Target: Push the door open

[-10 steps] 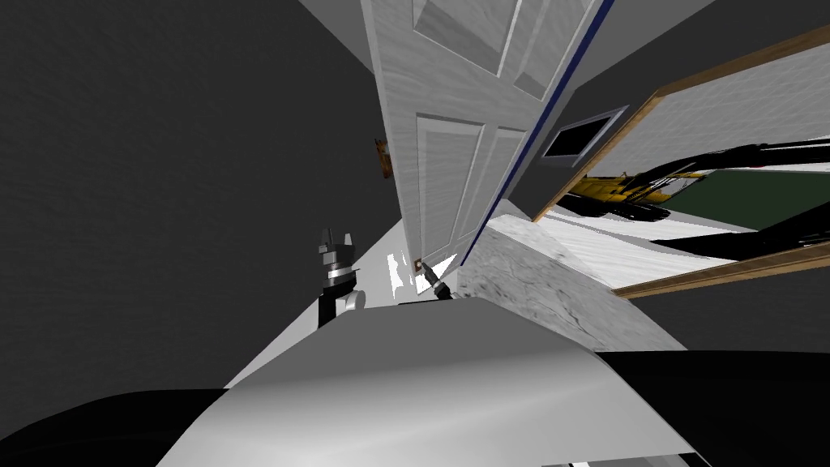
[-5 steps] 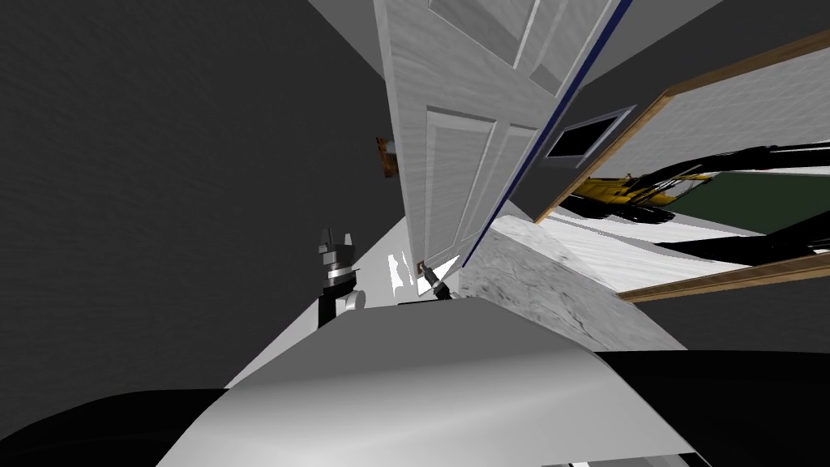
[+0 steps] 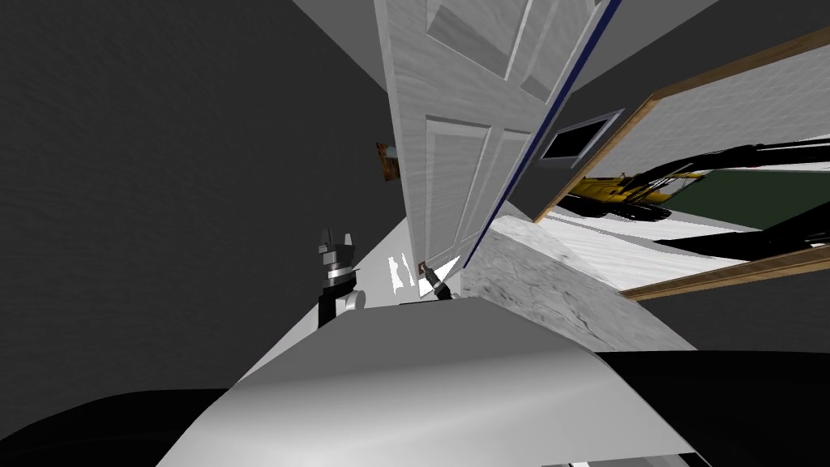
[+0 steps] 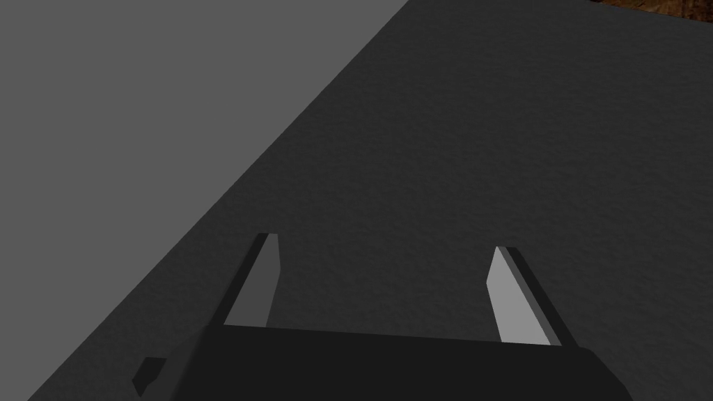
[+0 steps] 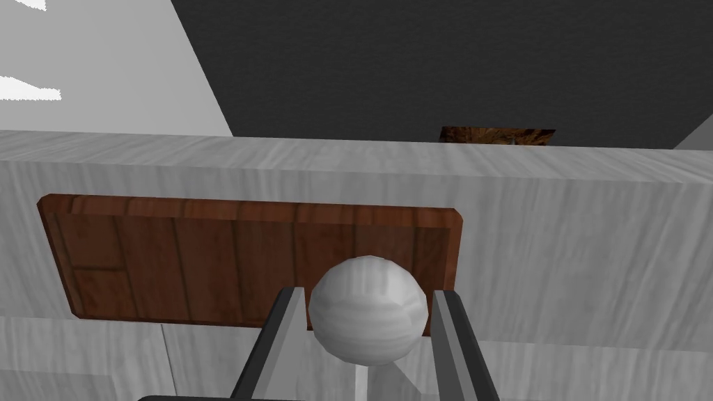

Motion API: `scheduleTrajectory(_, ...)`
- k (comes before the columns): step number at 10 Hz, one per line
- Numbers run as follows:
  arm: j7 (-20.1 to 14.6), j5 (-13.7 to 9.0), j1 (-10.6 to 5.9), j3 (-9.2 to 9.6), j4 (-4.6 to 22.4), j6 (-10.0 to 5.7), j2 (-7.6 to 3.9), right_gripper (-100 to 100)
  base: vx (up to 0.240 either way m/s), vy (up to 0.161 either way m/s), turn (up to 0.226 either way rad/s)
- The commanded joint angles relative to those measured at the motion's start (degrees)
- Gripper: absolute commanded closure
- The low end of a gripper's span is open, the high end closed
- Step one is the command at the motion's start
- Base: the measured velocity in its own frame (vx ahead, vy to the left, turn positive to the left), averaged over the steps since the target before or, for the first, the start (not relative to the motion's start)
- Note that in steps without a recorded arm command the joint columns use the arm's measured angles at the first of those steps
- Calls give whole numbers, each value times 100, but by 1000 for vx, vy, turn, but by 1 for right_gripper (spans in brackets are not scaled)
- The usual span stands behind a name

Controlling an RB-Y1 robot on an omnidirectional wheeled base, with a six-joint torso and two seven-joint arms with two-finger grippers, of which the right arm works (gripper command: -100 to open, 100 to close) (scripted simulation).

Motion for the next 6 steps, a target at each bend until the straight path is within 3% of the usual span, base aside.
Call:
scheduleTrajectory(1, 53, -93, -94, -151, 25, 4, -13, 100, 113, 149, -58)
scheduleTrajectory(6, 255, -345, -228, -540, 156, 70, 112, 100, 155, 158, -60)
